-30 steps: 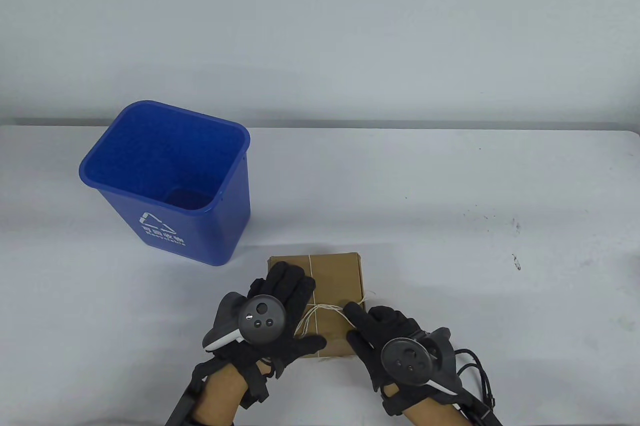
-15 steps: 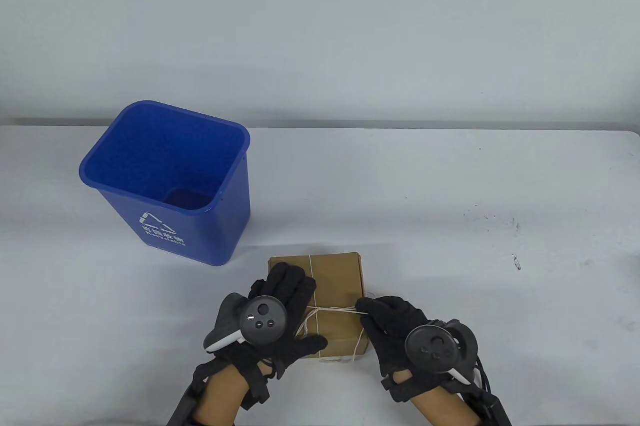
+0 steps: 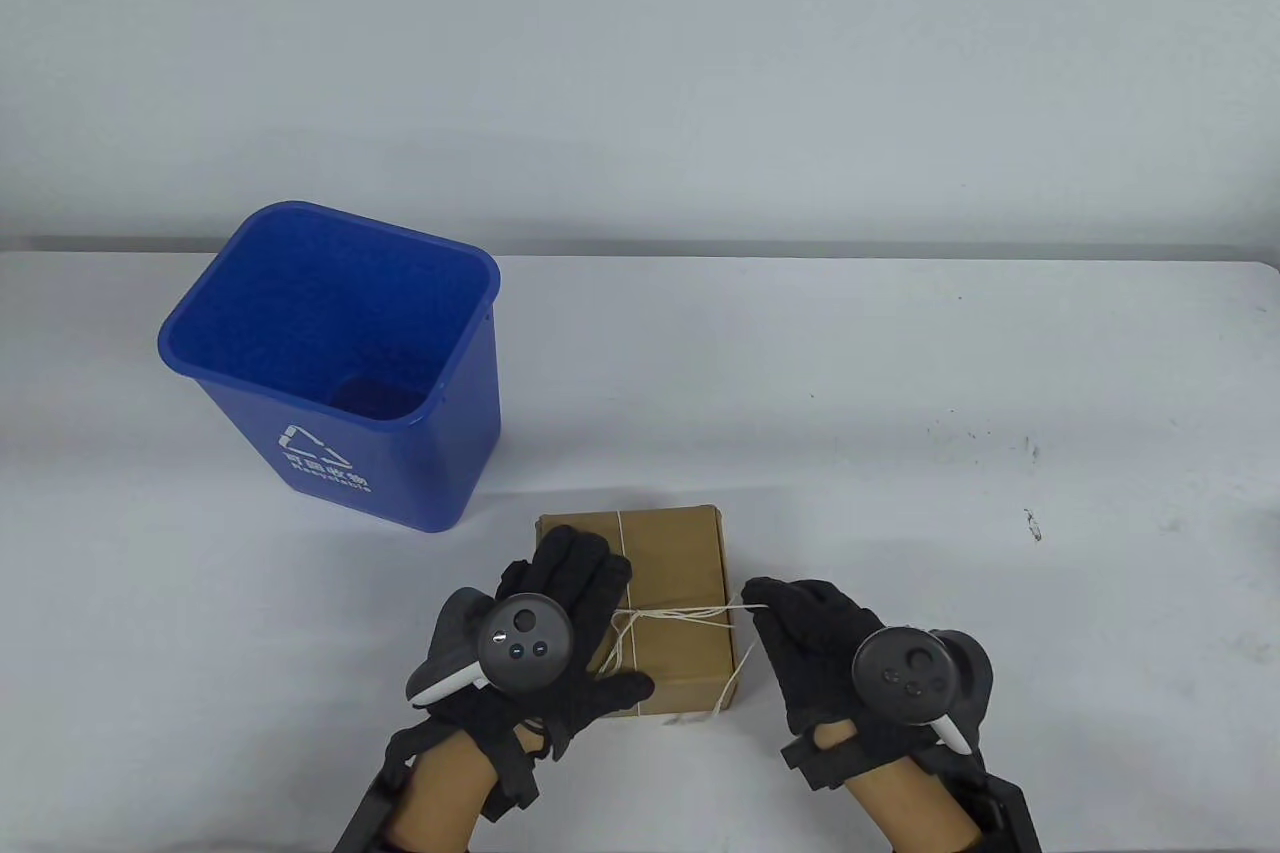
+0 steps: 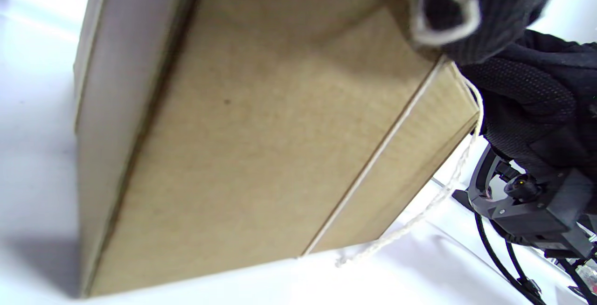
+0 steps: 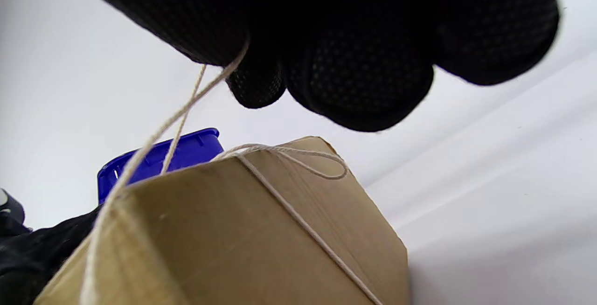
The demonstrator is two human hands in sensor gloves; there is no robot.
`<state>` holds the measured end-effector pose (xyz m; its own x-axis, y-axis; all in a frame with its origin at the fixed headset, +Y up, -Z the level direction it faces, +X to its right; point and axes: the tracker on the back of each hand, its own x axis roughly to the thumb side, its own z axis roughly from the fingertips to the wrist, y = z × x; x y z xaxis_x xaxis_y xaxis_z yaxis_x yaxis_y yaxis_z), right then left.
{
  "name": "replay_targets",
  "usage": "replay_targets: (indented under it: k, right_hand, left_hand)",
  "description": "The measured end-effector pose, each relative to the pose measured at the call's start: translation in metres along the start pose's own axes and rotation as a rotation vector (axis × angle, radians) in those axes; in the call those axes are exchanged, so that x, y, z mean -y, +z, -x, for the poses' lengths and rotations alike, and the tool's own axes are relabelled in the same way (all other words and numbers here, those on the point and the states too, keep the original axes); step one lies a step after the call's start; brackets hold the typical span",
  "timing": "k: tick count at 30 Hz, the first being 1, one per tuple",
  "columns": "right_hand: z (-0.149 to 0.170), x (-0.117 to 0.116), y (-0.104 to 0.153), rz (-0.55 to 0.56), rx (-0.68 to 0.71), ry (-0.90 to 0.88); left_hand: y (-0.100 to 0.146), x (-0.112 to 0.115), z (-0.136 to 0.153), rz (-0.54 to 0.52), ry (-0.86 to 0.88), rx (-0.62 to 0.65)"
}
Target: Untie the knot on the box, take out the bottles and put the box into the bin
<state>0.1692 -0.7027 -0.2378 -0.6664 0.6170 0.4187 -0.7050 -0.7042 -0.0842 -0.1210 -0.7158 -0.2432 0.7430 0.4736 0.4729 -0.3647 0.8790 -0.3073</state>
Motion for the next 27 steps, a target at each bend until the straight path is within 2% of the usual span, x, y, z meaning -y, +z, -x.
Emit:
replay_targets:
  k: [18,27]
  right_hand:
    - [0.041,0.002,-0.007,-0.033,-0.176,-0.025]
    - [0.044,0.003,-0.007,-0.038,-0.183,-0.033]
  left_hand:
    - [0.001,0.001,0.000,-0.001,0.004,0.000]
    - [0.003,0.000,0.002,-0.036,0.025,0.038]
